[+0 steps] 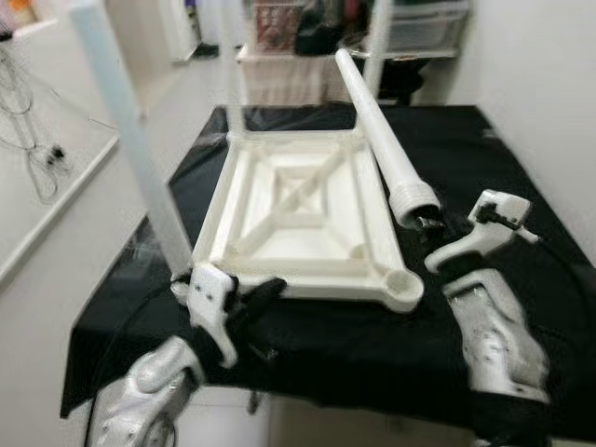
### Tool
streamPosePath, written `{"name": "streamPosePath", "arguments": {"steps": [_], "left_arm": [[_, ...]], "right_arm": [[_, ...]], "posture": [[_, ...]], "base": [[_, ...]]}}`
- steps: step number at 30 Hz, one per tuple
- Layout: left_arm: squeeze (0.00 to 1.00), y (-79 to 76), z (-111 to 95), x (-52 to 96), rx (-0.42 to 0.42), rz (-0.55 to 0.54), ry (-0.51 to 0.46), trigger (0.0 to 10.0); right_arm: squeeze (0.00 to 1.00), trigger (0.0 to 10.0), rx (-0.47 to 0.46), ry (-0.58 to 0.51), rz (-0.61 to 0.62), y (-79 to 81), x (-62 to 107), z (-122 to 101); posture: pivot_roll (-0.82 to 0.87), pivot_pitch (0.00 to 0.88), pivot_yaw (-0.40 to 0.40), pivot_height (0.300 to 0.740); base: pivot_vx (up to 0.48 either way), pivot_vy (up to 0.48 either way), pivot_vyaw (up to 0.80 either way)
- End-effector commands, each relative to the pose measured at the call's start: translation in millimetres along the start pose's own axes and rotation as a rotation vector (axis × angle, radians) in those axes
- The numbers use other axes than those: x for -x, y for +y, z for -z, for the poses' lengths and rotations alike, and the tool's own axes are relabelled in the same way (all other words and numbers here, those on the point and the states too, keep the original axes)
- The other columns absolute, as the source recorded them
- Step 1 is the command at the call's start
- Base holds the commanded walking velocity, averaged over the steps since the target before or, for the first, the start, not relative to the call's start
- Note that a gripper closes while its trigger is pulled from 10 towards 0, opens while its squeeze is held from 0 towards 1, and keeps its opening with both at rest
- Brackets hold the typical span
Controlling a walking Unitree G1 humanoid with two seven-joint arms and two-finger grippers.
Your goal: Building children table
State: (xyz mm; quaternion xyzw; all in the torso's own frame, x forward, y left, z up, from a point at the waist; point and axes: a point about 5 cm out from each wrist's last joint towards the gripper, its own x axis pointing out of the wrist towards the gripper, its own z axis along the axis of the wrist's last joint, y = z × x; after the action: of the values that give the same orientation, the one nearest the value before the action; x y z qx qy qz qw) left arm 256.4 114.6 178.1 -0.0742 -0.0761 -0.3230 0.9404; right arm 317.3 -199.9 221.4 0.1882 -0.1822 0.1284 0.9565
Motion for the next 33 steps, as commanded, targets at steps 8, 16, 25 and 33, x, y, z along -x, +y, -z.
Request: {"name": "streamPosePath", "arguments": {"steps": [8, 16, 25, 33], "left_arm": [[0.00, 9.1, -24, -11.8, 0.026, -0.002, -0.060, 10.0], [1.00, 14.9, -61, -26.7, 0.238, 0.040, -0.246, 10.0], [1.00, 26.4, -98, -39.0, 0.638, 0.218, -0.398, 10.0], [1.00, 36.3, -108, -46.7, 0.835, 0.288, -0.442, 10.0]], "right_arm": [[0.00, 10.0, -0.033, -0.014, -0.086, 10.4, 3.2, 4], [0.00, 10.0, -0.046, -0.043, -0.230, 14.1, 7.8, -8], [0.00, 10.0, -0.011, -0.114, -0.329, -1.4, 21.1, -35], [0.00, 10.0, -0.030, -0.154, -0.453, -1.8, 40.8, -51]], "posture": [[0.00, 0.074, 0.037, 0.740], [-0.01, 0.068, 0.039, 0.740], [-0.01, 0.069, 0.043, 0.740], [-0.02, 0.073, 0.050, 0.740]], "base": [[0.000, 0.000, 0.00], [0.000, 0.000, 0.00], [0.000, 0.000, 0.00], [0.000, 0.000, 0.00]]}}
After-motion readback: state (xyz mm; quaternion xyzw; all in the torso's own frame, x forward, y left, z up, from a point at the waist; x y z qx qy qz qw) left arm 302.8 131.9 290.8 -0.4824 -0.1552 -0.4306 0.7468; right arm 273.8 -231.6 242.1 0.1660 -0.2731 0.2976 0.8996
